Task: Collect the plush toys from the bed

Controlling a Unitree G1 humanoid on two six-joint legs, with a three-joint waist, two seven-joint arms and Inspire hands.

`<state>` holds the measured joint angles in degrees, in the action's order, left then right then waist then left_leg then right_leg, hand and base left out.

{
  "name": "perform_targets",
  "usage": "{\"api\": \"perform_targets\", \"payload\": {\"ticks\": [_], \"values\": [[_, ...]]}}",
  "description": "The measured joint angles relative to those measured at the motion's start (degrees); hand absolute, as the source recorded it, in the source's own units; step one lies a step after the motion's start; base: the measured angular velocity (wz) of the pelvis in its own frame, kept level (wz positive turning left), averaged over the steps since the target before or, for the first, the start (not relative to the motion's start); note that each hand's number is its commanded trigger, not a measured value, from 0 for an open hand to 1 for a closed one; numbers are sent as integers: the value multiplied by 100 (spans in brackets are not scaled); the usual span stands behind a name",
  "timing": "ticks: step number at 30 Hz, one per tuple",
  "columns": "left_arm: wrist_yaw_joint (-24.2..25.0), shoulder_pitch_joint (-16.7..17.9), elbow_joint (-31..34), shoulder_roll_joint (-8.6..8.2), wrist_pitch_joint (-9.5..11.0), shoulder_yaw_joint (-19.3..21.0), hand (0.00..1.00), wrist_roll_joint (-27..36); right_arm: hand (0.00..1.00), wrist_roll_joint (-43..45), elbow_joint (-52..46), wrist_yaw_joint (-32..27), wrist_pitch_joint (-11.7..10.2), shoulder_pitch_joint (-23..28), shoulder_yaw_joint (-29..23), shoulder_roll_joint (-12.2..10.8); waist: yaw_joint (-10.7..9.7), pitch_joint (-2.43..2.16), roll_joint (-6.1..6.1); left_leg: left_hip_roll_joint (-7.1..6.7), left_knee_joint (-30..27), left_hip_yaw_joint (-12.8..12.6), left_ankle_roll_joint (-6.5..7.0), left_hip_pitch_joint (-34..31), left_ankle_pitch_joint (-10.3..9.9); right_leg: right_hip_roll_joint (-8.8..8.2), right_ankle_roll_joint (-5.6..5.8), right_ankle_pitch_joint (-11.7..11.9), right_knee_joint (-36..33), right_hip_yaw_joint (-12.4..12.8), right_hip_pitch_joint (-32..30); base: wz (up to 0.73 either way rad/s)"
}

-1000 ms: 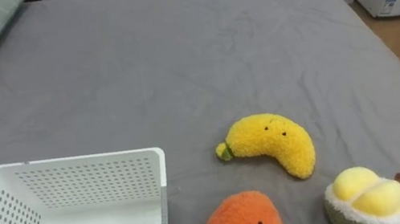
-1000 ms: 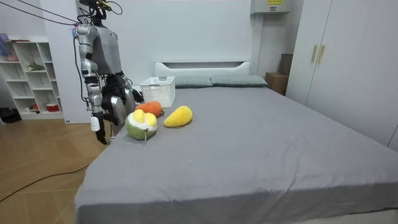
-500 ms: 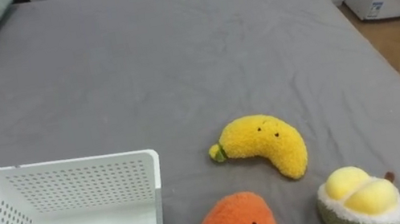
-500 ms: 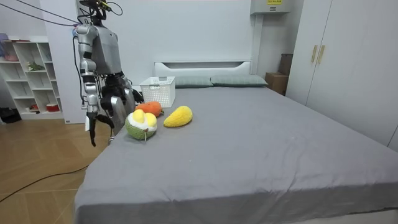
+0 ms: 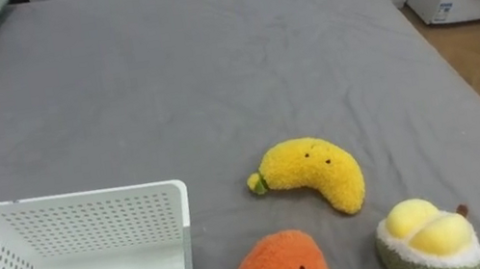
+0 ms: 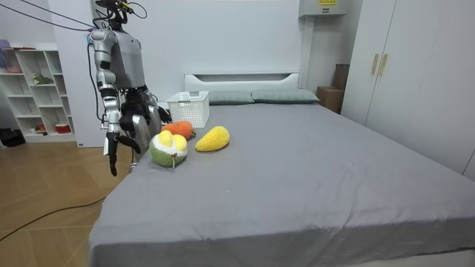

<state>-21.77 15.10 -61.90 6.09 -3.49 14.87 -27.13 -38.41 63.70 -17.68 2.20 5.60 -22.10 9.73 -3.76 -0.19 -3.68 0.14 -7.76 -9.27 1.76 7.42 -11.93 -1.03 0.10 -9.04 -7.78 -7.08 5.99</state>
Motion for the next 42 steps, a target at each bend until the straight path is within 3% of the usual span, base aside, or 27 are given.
{"api": "perform_targets", "payload": {"ticks": [3,12,18,23,28,42], "values": [[0,-6,0,2,93,0,0,-2,0,93,-363,-119,-177,5,5,21,82,5,4,0,7,0,-1,4,0,4,0,0,7,4,2,0],[-10,29,1,25,163,-43,0,3,0,397,-1523,-405,-275,12,138,11,120,23,9,2,9,-40,0,4,-1,7,1,-1,-5,56,-11,-2],[-10,11,1,30,130,-187,0,32,0,1313,-2511,-546,-377,0,557,21,235,15,53,16,15,-147,-1,-34,-1,23,-1,1,-51,167,-120,-10],[-11,19,-20,62,92,-418,0,50,0,1962,-3311,-555,-399,14,1050,16,266,28,83,14,11,-157,-1,-43,0,17,-1,2,-90,142,-106,0],[39,6,5,105,70,-463,0,18,0,2606,-4091,-536,-412,6,1410,16,274,11,86,32,2,-147,0,-77,0,7,-1,2,-90,98,-112,3],[-2,-27,45,103,-20,-578,0,12,0,2749,-4460,-330,-411,6,1648,2,430,9,118,36,1,-129,0,-49,0,12,-8,9,-104,92,-84,0]]}}
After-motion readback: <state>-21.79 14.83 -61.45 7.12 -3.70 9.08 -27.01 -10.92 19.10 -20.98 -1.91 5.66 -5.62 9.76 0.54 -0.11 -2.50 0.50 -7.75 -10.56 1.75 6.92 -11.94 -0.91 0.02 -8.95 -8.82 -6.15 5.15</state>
